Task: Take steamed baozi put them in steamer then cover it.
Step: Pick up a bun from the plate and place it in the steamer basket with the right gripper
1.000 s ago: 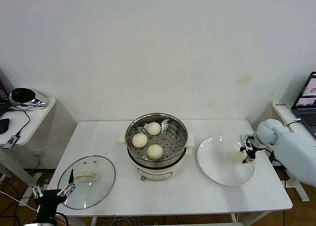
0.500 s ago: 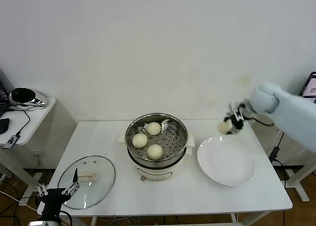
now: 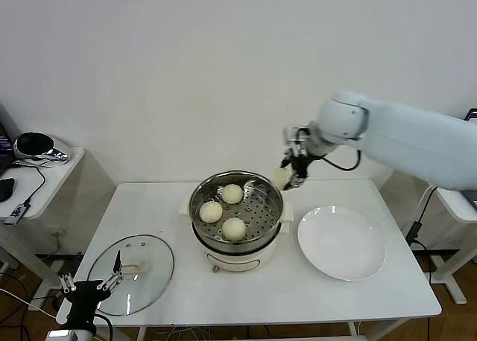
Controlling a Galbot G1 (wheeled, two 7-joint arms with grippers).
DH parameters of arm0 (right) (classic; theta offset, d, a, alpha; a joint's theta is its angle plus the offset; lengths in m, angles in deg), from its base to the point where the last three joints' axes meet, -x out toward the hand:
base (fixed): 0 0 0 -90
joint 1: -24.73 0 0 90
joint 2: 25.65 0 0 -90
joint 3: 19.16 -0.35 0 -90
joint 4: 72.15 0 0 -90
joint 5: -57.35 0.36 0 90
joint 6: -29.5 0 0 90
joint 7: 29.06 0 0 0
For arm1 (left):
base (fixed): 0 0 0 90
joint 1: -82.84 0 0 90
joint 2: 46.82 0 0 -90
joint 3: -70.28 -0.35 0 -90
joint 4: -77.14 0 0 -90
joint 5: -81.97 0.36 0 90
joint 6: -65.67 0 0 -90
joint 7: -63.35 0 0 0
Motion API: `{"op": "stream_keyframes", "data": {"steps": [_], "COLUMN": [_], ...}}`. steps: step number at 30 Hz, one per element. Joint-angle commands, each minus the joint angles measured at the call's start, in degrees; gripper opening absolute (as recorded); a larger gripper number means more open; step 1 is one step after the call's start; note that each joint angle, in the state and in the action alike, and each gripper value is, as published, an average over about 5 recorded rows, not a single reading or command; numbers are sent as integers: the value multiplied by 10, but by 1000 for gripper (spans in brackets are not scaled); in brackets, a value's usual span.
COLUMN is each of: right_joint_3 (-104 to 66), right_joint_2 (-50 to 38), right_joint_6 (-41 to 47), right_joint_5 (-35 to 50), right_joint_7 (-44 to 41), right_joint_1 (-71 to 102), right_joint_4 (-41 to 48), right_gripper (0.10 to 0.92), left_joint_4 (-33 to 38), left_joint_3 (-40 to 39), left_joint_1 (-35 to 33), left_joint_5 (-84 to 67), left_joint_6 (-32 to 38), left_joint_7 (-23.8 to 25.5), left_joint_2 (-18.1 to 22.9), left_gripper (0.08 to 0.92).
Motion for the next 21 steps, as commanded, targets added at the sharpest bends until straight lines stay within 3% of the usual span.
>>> {"op": "stream_keyframes", "data": {"steps": [1,6,21], "right_joint_3": [40,28,8], "right_joint_2": [132,160,168], "right_joint_6": [69,86,93], "right_joint_5": [80,67,40], "right_joint_7": [49,57,51], "right_joint_1": [20,65,132], "right_joint_4": [65,117,141], "right_gripper": [602,602,601], "left_joint_4": [6,13,9], "left_joint_3": [-1,-1,-3], "left_joint_1": [-2,-3,1], "left_joint_5": [0,0,-2], "left_joint_6": [2,2,3], "left_joint_7": [-1,-1,-1], "left_joint_2": [2,6,6], "left_gripper": [823,823,823]}}
